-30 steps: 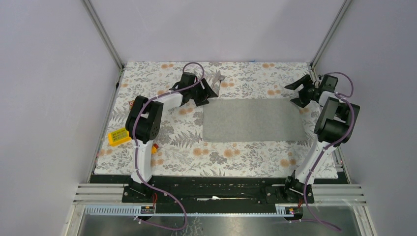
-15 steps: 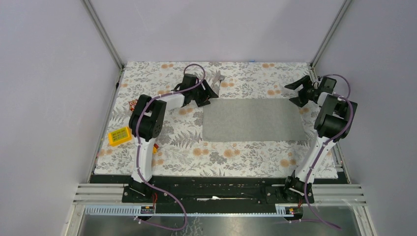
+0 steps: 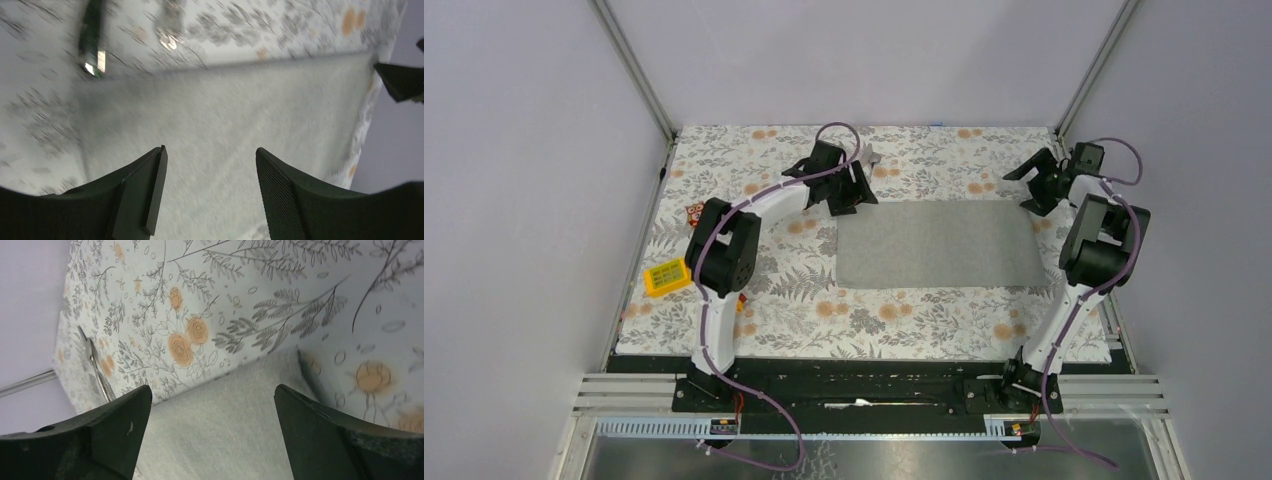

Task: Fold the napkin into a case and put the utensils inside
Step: Smooth out the rectangle-folded napkin at the center of the board.

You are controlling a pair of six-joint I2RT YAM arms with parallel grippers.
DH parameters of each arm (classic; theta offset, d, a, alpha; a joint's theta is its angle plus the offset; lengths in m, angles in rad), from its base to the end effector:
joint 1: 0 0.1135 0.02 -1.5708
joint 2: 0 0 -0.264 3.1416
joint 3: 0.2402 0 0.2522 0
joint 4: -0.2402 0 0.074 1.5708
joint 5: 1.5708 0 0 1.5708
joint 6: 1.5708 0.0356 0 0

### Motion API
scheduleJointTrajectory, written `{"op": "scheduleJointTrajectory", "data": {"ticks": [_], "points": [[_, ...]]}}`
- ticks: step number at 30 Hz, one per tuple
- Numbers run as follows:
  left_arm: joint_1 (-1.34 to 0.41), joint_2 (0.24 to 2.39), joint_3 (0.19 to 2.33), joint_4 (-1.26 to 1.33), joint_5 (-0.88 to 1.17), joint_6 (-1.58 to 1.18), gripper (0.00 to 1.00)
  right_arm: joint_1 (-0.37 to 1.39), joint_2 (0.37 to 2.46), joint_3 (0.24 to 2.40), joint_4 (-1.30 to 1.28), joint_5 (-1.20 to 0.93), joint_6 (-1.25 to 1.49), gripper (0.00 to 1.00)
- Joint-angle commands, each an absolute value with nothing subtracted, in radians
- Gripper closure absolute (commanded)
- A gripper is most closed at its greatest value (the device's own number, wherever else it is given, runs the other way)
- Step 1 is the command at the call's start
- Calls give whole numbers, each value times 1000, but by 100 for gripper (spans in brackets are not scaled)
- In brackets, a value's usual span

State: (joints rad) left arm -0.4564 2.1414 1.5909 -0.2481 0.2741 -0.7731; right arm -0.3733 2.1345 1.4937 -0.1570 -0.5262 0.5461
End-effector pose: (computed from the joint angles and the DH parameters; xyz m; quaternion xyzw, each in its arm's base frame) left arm 0.4251 -0.2194 0.1811 -0.0939 0.9143 -0.3186 0.2317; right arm 0.4409 -0.1535 0.1633 0.3090 0.8450 0.2714 0.3418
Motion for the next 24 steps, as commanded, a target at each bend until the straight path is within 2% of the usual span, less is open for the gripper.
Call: {"op": "scheduleJointTrajectory", "data": {"ticks": [1,5,9,15,18,24], "points": [[-535,1971,1509,-316,322,-737,30,-313,1942,1476,-288,-355,509,0],[-592,1894,1334,-258,328,-756,30,-214,1860,1417,-295,-347,508,0],[-616,1833,1200,-214,324,-762,30,-121,1823,1349,-269,-472,528,0],[-618,1734,1006,-134,318,-767,30,-43,1768,1129,-175,-570,480,0],[-617,1691,930,-134,309,-741,30,-43,1747,1070,-220,-516,410,0],[-623,1633,935,-167,366,-699,30,-55,1640,1079,-392,-305,313,0]]}}
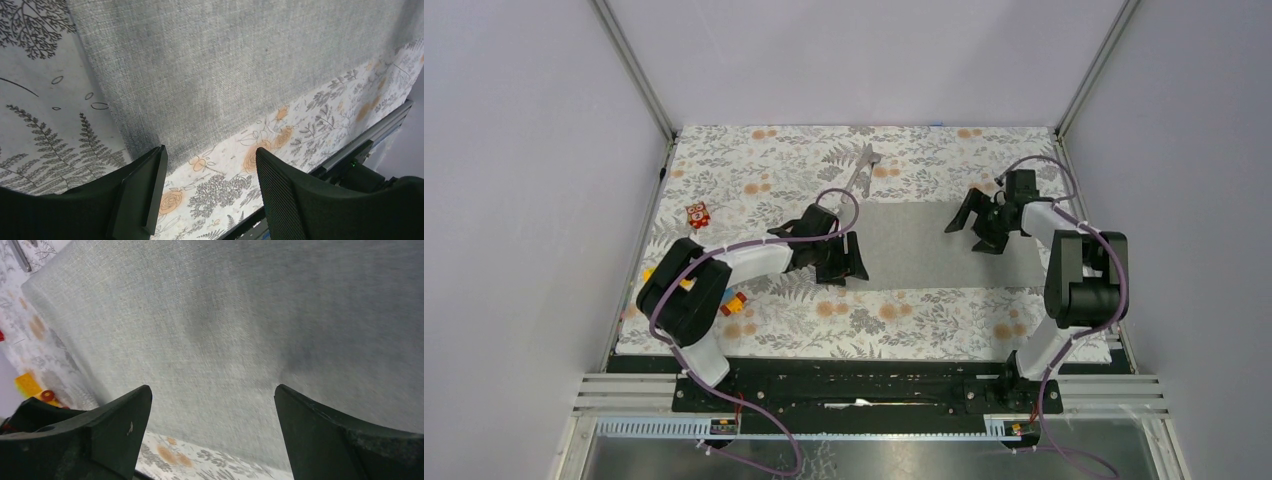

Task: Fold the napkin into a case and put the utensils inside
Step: Smooth out the rectangle-folded napkin at the center of the board.

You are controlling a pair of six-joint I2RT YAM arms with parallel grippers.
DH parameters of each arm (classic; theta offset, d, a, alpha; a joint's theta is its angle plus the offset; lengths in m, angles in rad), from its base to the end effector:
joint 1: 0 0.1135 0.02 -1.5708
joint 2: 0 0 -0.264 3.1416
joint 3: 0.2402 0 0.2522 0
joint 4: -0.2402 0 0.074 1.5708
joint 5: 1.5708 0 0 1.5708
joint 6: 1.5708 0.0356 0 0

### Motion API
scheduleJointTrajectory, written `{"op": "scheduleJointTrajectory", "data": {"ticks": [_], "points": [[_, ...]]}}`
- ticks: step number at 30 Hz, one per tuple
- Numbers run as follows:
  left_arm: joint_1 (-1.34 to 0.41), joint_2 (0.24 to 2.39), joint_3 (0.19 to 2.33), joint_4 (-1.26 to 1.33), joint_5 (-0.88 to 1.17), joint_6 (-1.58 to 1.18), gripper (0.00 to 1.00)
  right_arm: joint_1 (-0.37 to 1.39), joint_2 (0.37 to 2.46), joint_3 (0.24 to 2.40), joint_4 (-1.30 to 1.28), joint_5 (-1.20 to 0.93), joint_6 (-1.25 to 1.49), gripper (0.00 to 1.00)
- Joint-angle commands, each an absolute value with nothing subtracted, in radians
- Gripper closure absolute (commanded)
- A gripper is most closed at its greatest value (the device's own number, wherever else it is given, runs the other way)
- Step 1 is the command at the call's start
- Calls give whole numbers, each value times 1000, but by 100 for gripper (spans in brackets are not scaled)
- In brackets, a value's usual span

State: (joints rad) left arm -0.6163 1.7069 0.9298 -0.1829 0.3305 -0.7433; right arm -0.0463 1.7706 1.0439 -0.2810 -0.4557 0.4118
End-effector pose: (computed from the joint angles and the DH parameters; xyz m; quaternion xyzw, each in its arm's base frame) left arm 0.2661 -0.2027 0.1579 -0.0103 0.9420 -0.3085 0.1320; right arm 0.3523 -0.0006 0.1647 0.1514 0.9256 0.2626 0.2267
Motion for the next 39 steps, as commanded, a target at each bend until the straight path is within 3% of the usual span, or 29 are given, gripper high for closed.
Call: {"op": "scheduleJointTrajectory", "data": {"ticks": [1,6,8,11,13,16,20,21,25,30,39], "points": [[-626,1616,950,-171,387,-690,29,-55,1618,1101,-421,-253,303,0],[-626,1551,1112,-316,447,-635,27,-69,1588,1235,-549,-21,170,0],[-626,1526,1177,-358,500,-622,13,-101,1605,1225,-519,-61,125,0],[-624,1496,1273,-440,569,-571,10,-191,1673,1270,-539,-107,96,0],[-623,1480,1316,-484,574,-520,9,-284,1733,1306,-557,-259,100,0],[-616,1451,1309,-514,523,-478,9,-400,1838,1386,-633,-369,88,0],[-585,1413,1195,-435,586,-502,8,-426,1945,1496,-764,-263,56,0],[-580,1418,1197,-445,593,-502,2,-426,1964,1517,-778,-251,53,0],[-597,1423,1202,-460,597,-495,1,-426,2057,1628,-866,-215,7,1],[-612,1429,1200,-461,605,-486,1,-426,2112,1722,-940,-141,-49,11],[-590,1450,1189,-443,641,-489,1,-407,2100,1637,-890,-121,-42,37]]}}
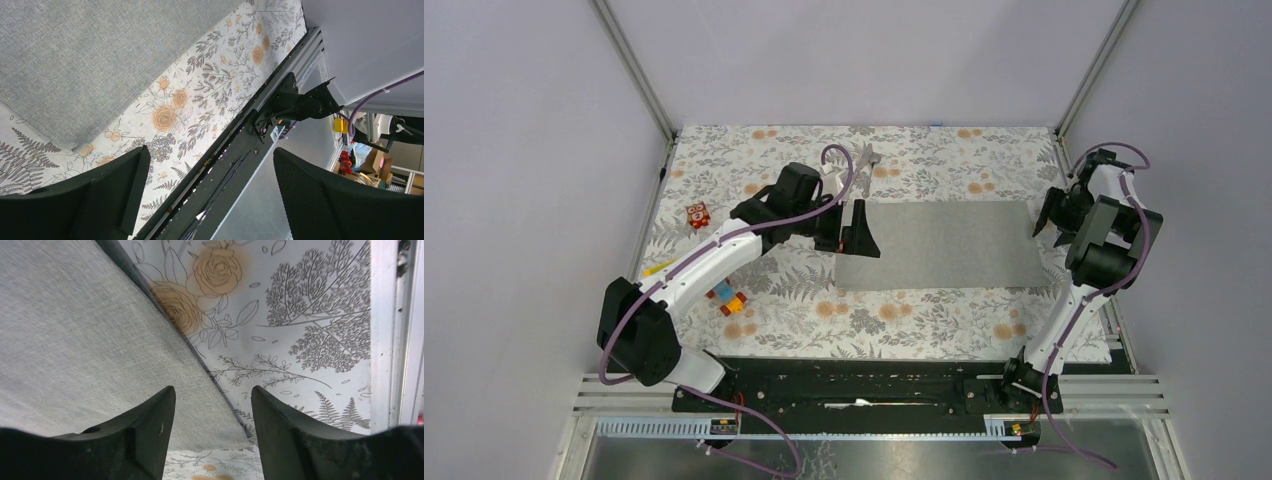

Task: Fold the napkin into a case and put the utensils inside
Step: Smooth out the rectangle-folded napkin at the center of the board, then pick up the rectangle-folded napkin from the center of the board.

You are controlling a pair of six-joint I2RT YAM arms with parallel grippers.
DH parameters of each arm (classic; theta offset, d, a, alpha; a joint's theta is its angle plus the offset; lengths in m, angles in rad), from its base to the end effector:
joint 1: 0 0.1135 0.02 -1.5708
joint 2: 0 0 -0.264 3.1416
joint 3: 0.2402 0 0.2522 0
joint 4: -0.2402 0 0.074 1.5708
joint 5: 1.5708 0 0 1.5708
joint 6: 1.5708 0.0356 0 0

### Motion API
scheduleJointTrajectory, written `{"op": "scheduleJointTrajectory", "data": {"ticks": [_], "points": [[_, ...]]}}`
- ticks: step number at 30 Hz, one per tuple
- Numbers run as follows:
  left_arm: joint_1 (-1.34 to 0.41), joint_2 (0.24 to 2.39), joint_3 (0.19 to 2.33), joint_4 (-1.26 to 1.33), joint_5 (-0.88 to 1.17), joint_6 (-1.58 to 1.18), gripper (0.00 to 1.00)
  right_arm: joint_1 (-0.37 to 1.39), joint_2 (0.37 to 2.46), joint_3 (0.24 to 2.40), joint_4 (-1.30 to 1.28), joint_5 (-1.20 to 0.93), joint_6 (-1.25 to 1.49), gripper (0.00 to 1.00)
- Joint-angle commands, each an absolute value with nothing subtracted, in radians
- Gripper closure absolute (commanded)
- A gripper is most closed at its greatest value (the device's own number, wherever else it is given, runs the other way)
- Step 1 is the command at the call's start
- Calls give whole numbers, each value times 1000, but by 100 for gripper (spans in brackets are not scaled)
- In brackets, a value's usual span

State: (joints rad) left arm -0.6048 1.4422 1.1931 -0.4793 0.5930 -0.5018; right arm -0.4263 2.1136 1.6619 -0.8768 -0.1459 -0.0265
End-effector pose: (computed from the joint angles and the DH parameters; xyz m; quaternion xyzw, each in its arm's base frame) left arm 0.2483 -0.1958 0.3042 0.1642 0.8655 -0.4323 0.1926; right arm 0.3929 -0.1727 0.1806 0.1880 0.9721 0.0434 0.1337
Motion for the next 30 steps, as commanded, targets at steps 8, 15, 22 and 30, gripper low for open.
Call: {"op": "scheduleJointTrajectory", "data": {"ticks": [8,15,22,30], "points": [[-583,1445,1184,-432,650,-489,1,-353,2155,1651,-905,-91,-55,36],[-582,1448,1181,-427,664,-489,1,-336,2177,1638,-903,-66,-61,40],[-579,1442,1180,-426,661,-488,1,-296,2222,1604,-887,-23,-63,45],[-577,1440,1182,-426,664,-486,1,-278,2292,1609,-890,-30,-116,76]]}}
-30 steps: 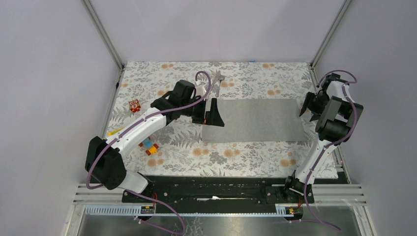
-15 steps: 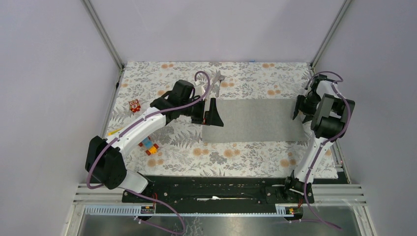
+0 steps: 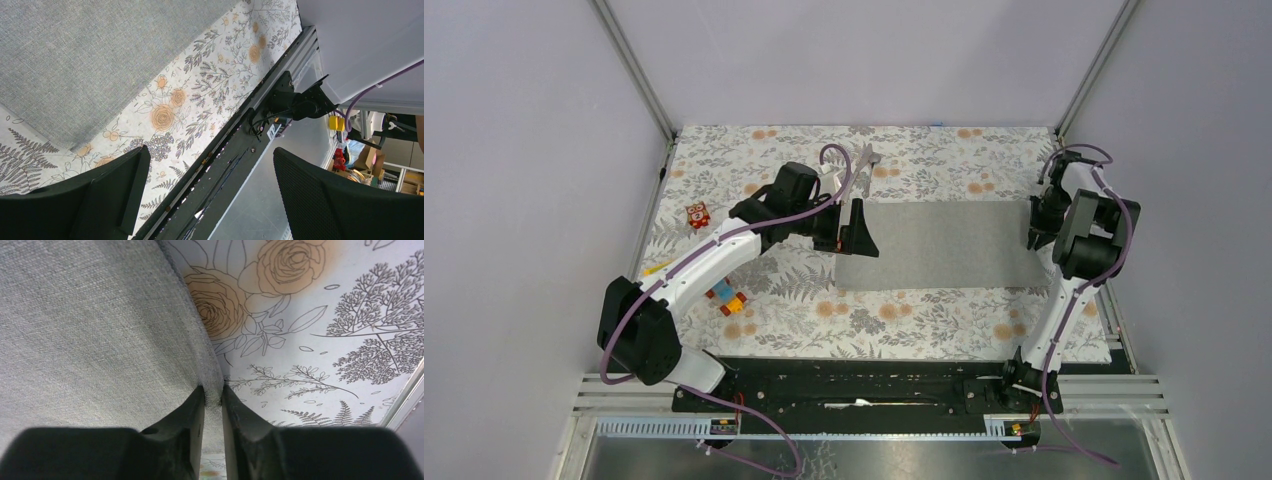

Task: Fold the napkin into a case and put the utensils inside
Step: Pick up the rectangle-folded napkin from the center of the board.

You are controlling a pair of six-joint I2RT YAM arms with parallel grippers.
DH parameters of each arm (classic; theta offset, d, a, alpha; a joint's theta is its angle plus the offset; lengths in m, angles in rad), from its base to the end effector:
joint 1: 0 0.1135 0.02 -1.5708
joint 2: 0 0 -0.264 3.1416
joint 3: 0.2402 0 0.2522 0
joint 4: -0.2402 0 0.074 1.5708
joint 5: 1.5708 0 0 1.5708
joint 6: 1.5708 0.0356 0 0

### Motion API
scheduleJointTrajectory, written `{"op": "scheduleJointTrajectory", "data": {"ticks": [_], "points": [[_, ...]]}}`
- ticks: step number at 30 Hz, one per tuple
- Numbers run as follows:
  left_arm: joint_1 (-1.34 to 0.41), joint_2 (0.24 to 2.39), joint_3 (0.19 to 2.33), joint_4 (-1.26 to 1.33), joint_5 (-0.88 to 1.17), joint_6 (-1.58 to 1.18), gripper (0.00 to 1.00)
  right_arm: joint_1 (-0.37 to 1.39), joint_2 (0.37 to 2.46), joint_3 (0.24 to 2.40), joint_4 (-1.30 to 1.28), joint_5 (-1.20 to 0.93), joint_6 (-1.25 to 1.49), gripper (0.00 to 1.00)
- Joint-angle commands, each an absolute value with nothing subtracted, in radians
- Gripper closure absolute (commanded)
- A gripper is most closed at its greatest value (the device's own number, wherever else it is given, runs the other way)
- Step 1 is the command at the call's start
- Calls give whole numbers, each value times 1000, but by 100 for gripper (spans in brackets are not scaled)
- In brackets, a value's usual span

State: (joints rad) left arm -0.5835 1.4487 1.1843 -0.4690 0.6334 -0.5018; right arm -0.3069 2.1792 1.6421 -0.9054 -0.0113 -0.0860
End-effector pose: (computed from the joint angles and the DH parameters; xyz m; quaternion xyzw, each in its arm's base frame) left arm 0.2523 -0.1918 0.3007 0.1620 0.8623 -0.4432 0.1839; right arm 0.4063 -0.1283 0.1476 0.1096 0.9919 -0.0070 0.0640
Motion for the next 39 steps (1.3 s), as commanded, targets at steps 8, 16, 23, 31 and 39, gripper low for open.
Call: {"op": "scheduleJointTrajectory", "data": {"ticks": [8,16,23,31,39], "points": [[-572,1443,1181,-426,668,-486,1,-232,2264,1588,-835,79,-127,100],[-570,1446,1181,-426,674,-489,1,-253,2107,1511,-785,414,-122,100],[-569,1445,1172,-413,678,-495,1,-296,2040,1544,-761,487,-147,100],[-563,1457,1172,-407,701,-504,1,-215,1908,1471,-743,448,-113,100],[-554,1454,1169,-405,707,-506,1,41,1907,1466,-796,307,-14,100]]}}
